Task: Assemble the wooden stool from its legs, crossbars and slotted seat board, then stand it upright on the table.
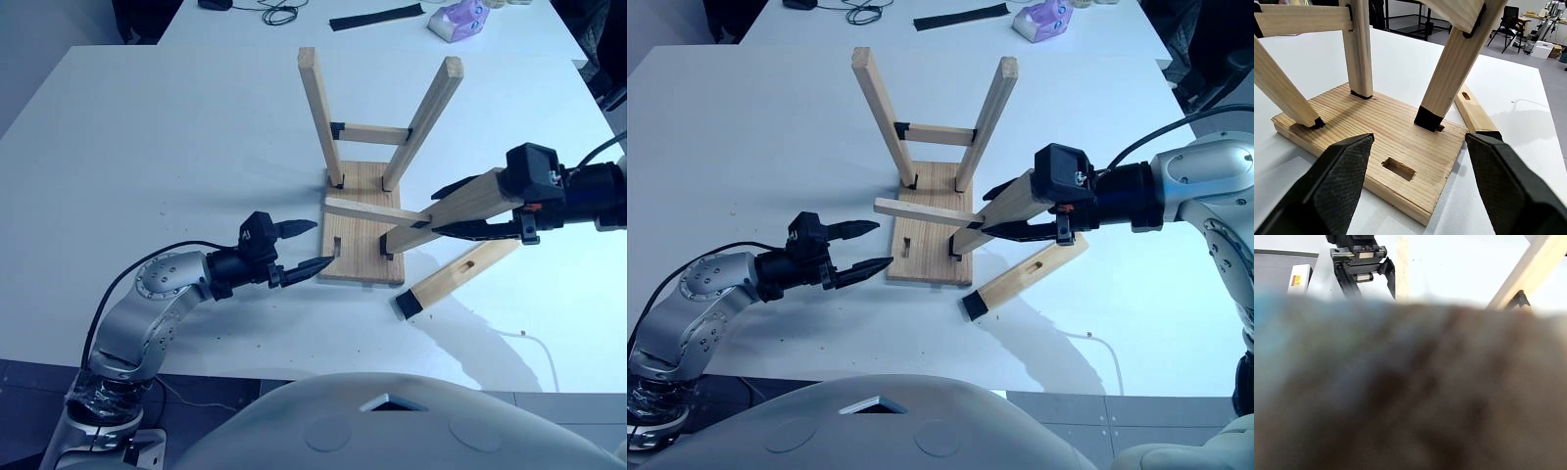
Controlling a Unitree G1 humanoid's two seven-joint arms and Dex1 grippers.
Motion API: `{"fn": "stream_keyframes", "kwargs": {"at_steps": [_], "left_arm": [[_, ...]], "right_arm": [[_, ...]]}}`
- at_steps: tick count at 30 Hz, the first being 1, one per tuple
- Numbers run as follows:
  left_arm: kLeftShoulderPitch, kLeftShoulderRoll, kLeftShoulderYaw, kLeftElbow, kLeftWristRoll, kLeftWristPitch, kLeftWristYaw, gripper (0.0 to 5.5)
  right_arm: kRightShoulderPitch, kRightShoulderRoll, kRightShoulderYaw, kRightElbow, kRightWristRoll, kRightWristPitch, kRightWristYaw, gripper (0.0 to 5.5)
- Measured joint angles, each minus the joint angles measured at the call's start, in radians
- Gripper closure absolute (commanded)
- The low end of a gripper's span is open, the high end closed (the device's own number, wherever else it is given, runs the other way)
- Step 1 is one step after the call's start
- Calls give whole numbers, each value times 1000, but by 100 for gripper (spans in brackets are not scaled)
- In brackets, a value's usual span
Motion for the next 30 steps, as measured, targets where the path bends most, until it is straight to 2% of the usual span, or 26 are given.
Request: {"fn": "stream_keyframes", "kwargs": {"at_steps": [14,30], "left_arm": [[4,-1,11,0,0,0,9,203],[-52,0,8,28,-3,9,-30,203]], "right_arm": [[24,-17,-68,-12,15,62,-62,346],[-40,-17,-32,34,20,34,27,346]]}}
